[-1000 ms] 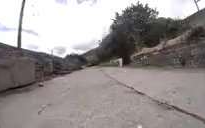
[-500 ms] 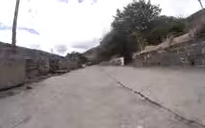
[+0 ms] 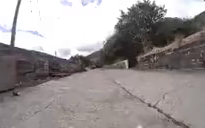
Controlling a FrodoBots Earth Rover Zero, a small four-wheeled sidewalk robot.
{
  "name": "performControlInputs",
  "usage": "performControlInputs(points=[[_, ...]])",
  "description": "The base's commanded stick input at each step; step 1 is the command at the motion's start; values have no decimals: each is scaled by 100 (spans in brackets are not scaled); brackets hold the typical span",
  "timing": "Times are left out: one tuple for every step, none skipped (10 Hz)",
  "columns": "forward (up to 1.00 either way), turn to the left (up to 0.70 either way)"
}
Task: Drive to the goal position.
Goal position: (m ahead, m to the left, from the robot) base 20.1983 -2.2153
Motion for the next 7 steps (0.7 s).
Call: performControlInputs(points=[[100, 0], [100, 0], [100, 0], [100, 0], [100, 0], [100, 0], [100, 0]])
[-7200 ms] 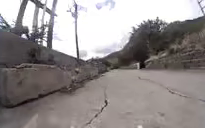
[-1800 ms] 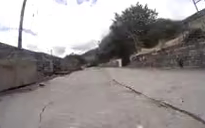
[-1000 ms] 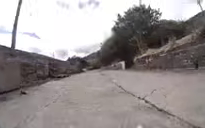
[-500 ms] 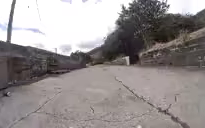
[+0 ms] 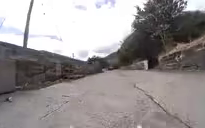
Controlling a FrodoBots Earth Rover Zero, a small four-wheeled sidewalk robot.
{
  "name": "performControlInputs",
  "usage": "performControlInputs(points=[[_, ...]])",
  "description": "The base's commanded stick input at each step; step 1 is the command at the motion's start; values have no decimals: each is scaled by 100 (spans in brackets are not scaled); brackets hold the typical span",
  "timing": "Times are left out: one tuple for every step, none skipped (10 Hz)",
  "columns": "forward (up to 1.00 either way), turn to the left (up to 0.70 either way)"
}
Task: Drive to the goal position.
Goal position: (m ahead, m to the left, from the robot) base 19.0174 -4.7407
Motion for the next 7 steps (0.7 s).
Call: performControlInputs(points=[[100, 0], [100, 0], [100, 0], [100, 0], [100, 0], [100, 0], [100, 0]])
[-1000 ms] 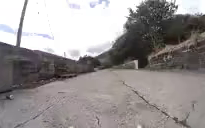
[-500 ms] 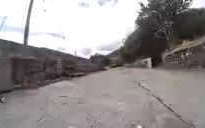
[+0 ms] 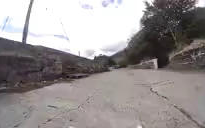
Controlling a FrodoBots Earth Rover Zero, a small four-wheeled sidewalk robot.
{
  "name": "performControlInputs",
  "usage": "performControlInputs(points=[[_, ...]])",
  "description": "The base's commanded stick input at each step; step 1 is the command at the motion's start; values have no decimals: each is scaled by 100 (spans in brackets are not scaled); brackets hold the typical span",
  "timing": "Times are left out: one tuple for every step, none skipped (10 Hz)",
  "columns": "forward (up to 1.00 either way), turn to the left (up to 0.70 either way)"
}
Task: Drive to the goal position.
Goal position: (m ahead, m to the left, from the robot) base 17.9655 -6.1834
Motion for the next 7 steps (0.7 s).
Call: performControlInputs(points=[[100, 0], [100, 0], [100, 0], [100, -14], [100, -30], [100, -35], [100, -19]])
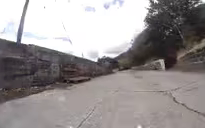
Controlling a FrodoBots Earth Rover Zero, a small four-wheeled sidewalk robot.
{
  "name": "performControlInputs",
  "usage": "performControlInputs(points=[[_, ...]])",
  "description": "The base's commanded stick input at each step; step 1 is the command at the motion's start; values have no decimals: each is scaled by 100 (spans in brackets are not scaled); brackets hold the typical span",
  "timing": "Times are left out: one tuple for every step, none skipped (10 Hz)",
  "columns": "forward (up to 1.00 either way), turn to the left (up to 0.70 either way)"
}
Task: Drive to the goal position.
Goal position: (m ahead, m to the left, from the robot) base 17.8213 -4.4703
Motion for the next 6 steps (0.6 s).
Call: performControlInputs(points=[[100, -4], [100, 0], [100, 0], [100, 0], [100, 0], [100, 0]])
